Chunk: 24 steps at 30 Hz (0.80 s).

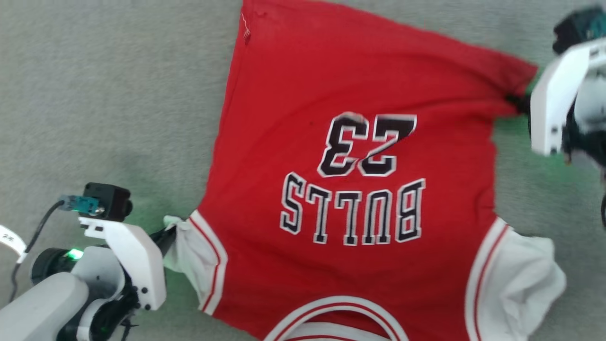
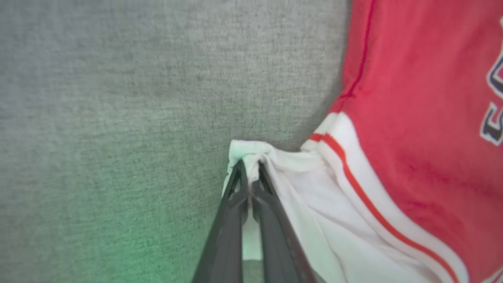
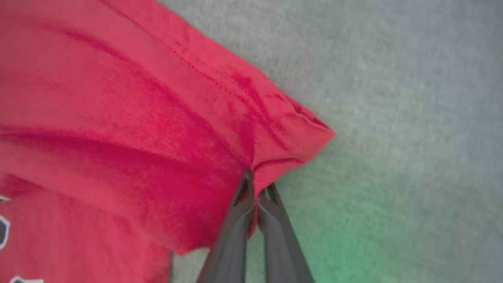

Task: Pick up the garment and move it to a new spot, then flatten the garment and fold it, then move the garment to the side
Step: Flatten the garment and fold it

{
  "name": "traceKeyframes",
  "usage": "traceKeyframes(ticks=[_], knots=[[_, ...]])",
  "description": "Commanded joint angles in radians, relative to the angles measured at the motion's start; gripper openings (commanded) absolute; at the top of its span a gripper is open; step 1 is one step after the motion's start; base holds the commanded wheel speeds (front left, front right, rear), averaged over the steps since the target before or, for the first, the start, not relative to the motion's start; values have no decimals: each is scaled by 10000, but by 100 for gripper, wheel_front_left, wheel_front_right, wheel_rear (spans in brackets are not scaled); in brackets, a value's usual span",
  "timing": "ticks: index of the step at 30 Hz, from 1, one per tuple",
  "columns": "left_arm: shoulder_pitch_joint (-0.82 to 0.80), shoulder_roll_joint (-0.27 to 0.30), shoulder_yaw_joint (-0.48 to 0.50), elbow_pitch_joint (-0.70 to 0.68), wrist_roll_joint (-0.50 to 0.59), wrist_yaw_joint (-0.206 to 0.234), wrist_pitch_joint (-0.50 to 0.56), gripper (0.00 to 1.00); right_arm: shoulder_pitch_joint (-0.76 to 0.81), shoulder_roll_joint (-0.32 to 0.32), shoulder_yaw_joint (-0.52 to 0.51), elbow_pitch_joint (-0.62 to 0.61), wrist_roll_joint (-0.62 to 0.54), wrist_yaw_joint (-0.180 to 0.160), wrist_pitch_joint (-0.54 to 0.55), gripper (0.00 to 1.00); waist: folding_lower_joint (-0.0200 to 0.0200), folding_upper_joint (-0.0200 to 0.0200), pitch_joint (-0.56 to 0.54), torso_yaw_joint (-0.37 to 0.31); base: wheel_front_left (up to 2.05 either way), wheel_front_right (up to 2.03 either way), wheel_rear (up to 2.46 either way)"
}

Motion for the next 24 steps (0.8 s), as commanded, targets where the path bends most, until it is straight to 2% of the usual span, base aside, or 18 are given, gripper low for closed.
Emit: traceKeyframes(ticks=[1,7,11,12,17,22,23,24], knots=[[-44,-148,73,310,39,214,-40,0,1039,-77,34,-156,79,-30,173,0,0,-1,-228,-474,0,0,0],[115,155,238,-3,-93,363,-54,0,3669,203,-1059,-2710,486,-28,378,0,0,-1,-432,-1266,0,0,0],[249,390,267,-219,-147,466,-12,0,5501,563,-1898,-4233,272,-28,698,0,0,-1,-497,-1595,0,0,0],[249,390,267,-219,-147,466,-12,0,5501,563,-1898,-4233,272,-28,698,0,0,-1,-497,-1595,0,0,0],[365,554,285,-401,-197,540,56,0,7317,1467,-2580,-5290,-103,-28,806,0,0,-1,-539,-1818,0,0,0],[360,522,257,-391,-197,489,45,0,7867,1996,-2656,-5220,-654,-28,61,1,0,-1,-602,-1891,0,0,0],[358,526,240,-375,-170,459,31,0,7909,2026,-2592,-5191,-715,-28,-54,13,0,-1,-626,-1893,0,0,0],[354,513,236,-358,-146,447,-7,0,7921,2094,-2592,-5223,-766,-27,-225,44,0,-1,-654,-1891,0,0,0]])
